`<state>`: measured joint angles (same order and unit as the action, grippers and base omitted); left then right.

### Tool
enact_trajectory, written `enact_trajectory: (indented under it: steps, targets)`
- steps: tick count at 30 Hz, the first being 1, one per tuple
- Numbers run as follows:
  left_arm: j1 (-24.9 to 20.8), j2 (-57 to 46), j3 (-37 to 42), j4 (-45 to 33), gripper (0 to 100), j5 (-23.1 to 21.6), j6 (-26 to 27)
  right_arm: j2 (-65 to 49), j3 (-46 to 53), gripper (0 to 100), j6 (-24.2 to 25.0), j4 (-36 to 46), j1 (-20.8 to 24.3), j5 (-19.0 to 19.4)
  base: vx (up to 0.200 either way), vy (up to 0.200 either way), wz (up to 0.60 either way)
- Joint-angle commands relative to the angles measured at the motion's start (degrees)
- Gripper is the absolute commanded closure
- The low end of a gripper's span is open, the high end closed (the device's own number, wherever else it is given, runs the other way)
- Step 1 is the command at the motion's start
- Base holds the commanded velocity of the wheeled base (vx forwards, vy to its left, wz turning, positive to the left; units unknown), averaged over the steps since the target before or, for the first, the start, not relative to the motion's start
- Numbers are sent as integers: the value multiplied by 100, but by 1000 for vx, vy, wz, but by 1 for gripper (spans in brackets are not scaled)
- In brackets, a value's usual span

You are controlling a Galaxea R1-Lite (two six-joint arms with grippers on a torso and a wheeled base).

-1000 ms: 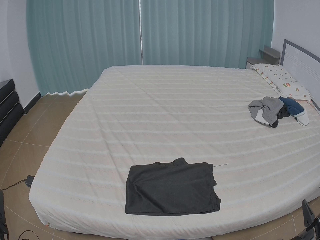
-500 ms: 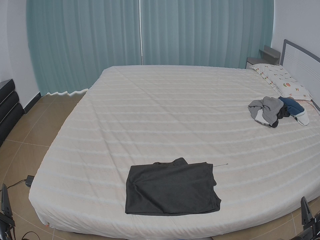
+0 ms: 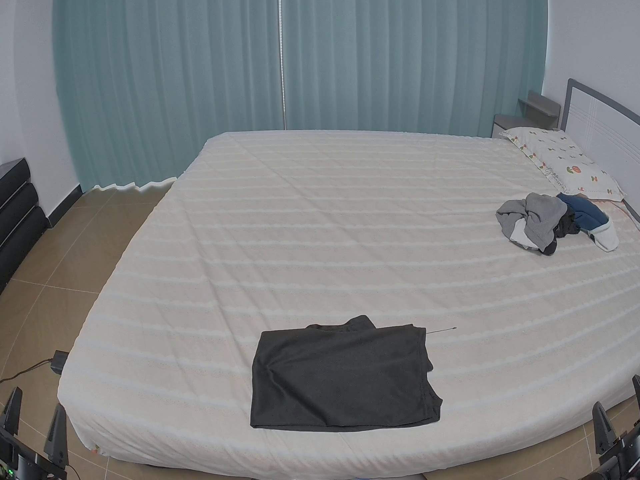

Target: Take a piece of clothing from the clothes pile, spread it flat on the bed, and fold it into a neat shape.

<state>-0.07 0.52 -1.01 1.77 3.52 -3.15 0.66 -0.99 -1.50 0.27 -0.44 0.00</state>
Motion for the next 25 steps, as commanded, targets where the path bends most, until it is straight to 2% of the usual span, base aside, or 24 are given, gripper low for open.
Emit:
enact_trajectory:
  steps: [1,6,12,25]
  targets:
    - [-10,-17,75,-177,0,-317,148,-48,81,0,44,17,0,-9,0,0,0]
    - [-1,-52,92,-177,0,-379,341,-48,90,0,53,17,9,-9,0,0,0]
    - [-1,-52,92,-177,0,-229,130,-48,90,0,62,17,9,-9,0,0,0]
    - [-1,-52,92,-186,0,-291,306,-48,81,0,141,17,9,-26,0,0,0]
